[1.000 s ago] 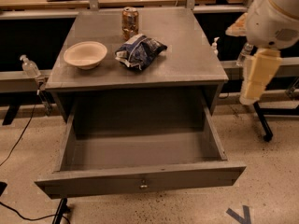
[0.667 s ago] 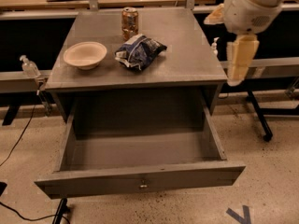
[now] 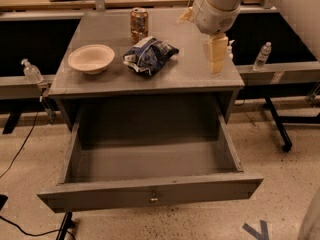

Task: Place blue chip bag into top drawer

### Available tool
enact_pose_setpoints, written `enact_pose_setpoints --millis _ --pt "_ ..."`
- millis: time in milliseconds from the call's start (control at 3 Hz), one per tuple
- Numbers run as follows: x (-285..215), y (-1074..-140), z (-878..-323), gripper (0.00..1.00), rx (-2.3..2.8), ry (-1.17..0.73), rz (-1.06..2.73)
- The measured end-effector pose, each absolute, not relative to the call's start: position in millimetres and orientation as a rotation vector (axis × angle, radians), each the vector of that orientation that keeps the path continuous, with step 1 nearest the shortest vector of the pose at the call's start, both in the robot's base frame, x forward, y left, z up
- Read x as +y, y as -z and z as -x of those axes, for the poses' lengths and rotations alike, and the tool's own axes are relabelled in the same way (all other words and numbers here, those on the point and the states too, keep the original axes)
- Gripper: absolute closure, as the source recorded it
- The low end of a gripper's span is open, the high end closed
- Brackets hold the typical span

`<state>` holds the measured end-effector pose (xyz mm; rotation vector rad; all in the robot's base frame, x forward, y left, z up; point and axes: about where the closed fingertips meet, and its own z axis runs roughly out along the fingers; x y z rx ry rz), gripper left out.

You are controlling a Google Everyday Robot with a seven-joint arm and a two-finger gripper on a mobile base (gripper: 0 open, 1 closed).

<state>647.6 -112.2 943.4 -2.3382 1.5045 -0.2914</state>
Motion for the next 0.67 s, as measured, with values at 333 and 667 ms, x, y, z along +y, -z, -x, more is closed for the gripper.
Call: enact_pose_setpoints --millis 333,667 --pt "-110.7 -942.8 -648.4 0.00 1.490 0.296 2.345" --pt "-95.7 -938.8 -657.1 0.00 1.350 0.326 2.410"
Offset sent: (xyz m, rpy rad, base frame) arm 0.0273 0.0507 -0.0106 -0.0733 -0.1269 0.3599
